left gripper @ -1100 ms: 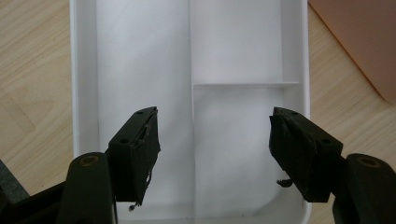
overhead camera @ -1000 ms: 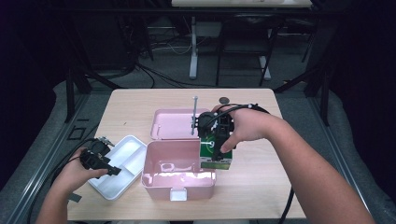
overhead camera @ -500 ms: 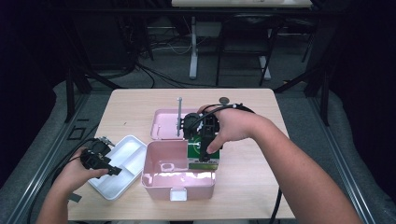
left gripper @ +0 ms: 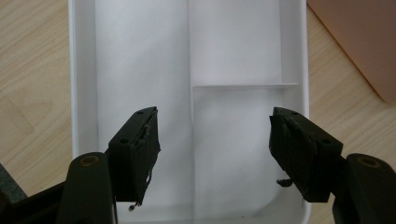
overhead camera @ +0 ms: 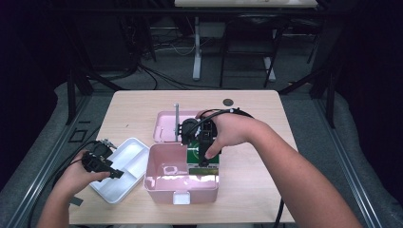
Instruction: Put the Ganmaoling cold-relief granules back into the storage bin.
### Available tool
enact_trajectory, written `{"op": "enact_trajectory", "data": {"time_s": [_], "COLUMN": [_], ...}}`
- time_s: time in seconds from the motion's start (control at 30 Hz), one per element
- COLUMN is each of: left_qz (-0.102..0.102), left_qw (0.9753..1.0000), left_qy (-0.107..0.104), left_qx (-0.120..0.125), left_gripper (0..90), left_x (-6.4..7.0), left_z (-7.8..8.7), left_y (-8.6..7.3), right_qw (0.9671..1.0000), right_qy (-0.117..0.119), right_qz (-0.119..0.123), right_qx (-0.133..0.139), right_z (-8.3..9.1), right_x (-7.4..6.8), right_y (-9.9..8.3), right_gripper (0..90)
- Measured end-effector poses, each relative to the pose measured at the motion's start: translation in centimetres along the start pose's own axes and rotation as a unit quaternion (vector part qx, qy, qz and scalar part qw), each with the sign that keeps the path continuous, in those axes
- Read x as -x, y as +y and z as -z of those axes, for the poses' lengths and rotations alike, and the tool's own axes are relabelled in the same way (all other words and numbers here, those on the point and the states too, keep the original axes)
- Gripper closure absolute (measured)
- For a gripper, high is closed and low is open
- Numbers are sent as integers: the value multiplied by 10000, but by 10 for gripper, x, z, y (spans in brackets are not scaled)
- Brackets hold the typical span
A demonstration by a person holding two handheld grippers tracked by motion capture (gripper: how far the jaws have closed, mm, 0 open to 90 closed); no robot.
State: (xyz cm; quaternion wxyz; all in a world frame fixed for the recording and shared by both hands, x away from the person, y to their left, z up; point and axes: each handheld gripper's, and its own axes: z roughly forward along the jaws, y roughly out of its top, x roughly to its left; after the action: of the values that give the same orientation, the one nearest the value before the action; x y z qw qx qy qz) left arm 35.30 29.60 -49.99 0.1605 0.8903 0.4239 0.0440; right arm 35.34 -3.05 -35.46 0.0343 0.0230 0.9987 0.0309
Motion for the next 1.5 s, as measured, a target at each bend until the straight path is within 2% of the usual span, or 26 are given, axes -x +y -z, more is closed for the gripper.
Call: {"op": "enact_trajectory", "data": {"time_s": [0.13, 0.2, 0.6, 1.0, 1.33, 1.5], "left_qz": [1, 5, 1, -17, -1, 1], "left_qw": [10000, 10000, 10000, 10000, 10000, 10000], "left_qy": [0, -1, 2, -3, -8, -13], "left_qx": [-8, -13, -15, -46, -40, -37], "left_gripper": [333, 333, 333, 333, 333, 333], "left_x": [0, 0, 0, 0, -1, -1], "left_z": [0, -1, -1, -2, -2, -3], "left_y": [0, 0, 0, 0, 0, 0], "right_qw": [10000, 9999, 9998, 9996, 9995, 9996], "right_qy": [56, 37, 144, 288, 297, 266], "right_qz": [-34, 13, -52, -14, -22, -11], "right_qx": [12, -103, -95, -63, -59, -89], "right_z": [-7, -13, -35, -59, -80, -85], "right_x": [0, 0, 2, 4, 5, 6], "right_y": [1, 1, 0, -3, -4, -2], "right_gripper": [168, 168, 167, 166, 164, 163]}}
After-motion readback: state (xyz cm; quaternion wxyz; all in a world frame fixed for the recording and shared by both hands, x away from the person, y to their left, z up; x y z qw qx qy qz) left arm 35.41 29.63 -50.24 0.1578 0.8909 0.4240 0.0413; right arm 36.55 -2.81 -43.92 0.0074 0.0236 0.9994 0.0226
